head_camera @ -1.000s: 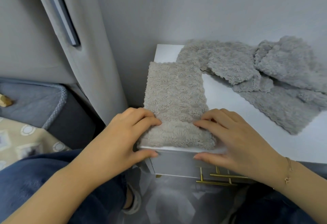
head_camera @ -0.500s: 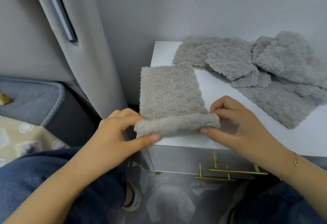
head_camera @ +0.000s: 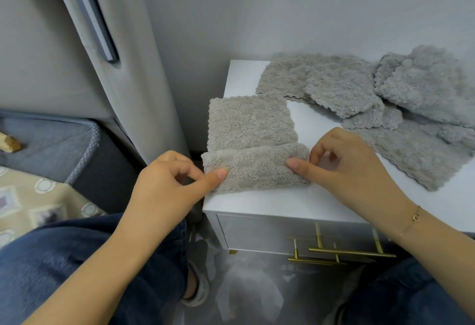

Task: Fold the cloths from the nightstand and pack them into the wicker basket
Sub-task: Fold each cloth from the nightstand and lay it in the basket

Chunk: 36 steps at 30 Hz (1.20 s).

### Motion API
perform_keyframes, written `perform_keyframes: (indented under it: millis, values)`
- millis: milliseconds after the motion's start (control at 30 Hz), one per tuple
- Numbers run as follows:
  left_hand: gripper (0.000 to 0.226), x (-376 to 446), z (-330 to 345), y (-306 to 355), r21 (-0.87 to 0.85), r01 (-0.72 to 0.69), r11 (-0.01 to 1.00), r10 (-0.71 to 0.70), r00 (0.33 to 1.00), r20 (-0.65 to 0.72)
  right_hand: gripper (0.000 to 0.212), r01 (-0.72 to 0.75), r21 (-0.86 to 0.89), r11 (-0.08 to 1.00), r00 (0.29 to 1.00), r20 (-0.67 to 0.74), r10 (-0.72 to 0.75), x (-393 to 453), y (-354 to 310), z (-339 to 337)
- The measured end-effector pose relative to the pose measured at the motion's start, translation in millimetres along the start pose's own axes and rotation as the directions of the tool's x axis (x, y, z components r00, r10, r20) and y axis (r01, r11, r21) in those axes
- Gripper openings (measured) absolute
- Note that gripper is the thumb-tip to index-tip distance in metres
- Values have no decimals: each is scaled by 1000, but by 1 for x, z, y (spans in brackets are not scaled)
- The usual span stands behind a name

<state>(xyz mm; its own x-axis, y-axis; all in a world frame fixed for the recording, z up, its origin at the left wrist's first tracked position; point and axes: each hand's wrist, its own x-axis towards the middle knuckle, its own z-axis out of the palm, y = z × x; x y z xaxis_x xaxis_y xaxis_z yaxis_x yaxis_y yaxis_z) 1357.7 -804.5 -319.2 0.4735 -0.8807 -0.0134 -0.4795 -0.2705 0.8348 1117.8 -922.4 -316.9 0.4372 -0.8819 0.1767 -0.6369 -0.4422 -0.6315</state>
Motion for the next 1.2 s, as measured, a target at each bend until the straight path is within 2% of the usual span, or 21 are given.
perform_keyframes:
  millis: [67,133,233,300,367,533,633,733,1000,1200]
  values:
    - [38,0,0,-3,108,-70,992,74,996,-41,40,55,3,999,997,-51,-54,-1,0,1]
    - [41,-1,-1,-4,172,-190,966,202,978,-50,35,182,12,983,981,-75,-181,-1,-1,1]
    - [34,1,-2,-1,281,-438,854,453,891,13,20,463,-123,878,883,-21,-469,1,-2,2]
    - [34,2,-1,-2,379,-534,756,545,834,87,23,558,-176,811,827,45,-560,1,0,2]
    - [41,3,-2,-5,396,-547,738,534,831,152,32,565,-182,805,825,97,-557,1,2,0]
    - [77,1,-3,-10,400,-540,740,447,840,308,57,513,-221,829,850,266,-455,-1,9,-4]
    - [81,0,-3,-10,382,-547,744,435,832,344,58,503,-222,835,855,271,-442,-1,11,-4]
    - [76,-4,-4,-5,376,-592,713,481,803,352,50,526,-241,815,845,255,-470,-1,10,-9]
    - [54,-17,5,6,398,-690,604,619,721,311,39,494,-67,867,860,182,-476,-24,12,-24]
    - [41,-19,6,9,321,-682,657,597,731,330,32,462,33,886,877,134,-462,-27,9,-25]
